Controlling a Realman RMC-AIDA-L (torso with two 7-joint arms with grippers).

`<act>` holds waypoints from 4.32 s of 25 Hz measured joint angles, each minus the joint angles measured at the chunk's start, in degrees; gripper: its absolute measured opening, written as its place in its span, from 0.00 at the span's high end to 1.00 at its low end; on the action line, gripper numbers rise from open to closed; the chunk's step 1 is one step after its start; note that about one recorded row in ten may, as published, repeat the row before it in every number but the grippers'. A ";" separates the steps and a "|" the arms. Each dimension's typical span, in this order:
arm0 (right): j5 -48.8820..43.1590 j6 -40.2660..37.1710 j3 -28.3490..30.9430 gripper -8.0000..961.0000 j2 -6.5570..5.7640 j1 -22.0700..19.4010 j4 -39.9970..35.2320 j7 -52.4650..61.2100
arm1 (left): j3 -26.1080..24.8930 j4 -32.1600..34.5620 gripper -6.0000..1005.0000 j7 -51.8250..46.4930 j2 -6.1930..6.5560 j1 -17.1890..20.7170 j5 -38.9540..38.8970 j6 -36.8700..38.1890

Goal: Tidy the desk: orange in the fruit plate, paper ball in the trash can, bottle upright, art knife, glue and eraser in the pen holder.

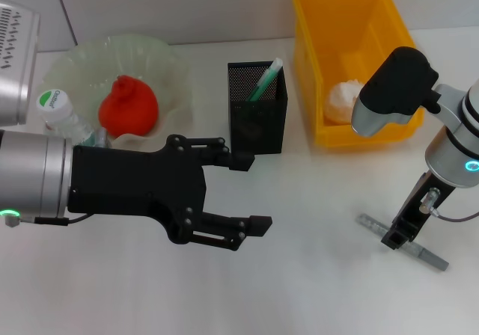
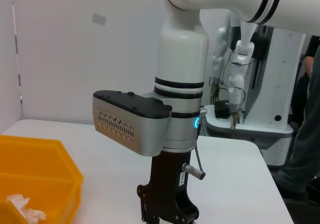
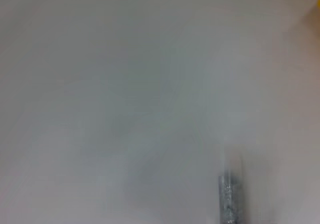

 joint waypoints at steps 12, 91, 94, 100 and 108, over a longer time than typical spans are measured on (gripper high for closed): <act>-0.04 0.14 -0.13 0.64 -0.01 0.08 0.33 0.01 | 0.00 0.00 0.16 0.04 0.00 -0.22 0.00 -0.04; -1.59 6.01 -3.10 0.85 0.17 -9.39 -22.22 1.17 | 0.71 -0.14 0.16 0.23 -0.09 -0.63 0.00 -0.61; -1.36 7.54 -3.17 0.85 0.23 -9.84 -23.53 1.02 | 0.71 -0.19 0.16 0.00 -0.10 -0.79 0.00 -0.62; -1.16 11.39 -3.24 0.86 0.26 -10.61 -27.04 0.86 | 0.70 -0.61 0.16 0.07 -0.20 -0.80 -0.29 -0.97; -1.07 16.27 -3.12 0.86 0.26 -11.02 -28.94 0.70 | 0.61 -1.98 0.16 0.54 -0.09 -0.97 -1.32 -2.11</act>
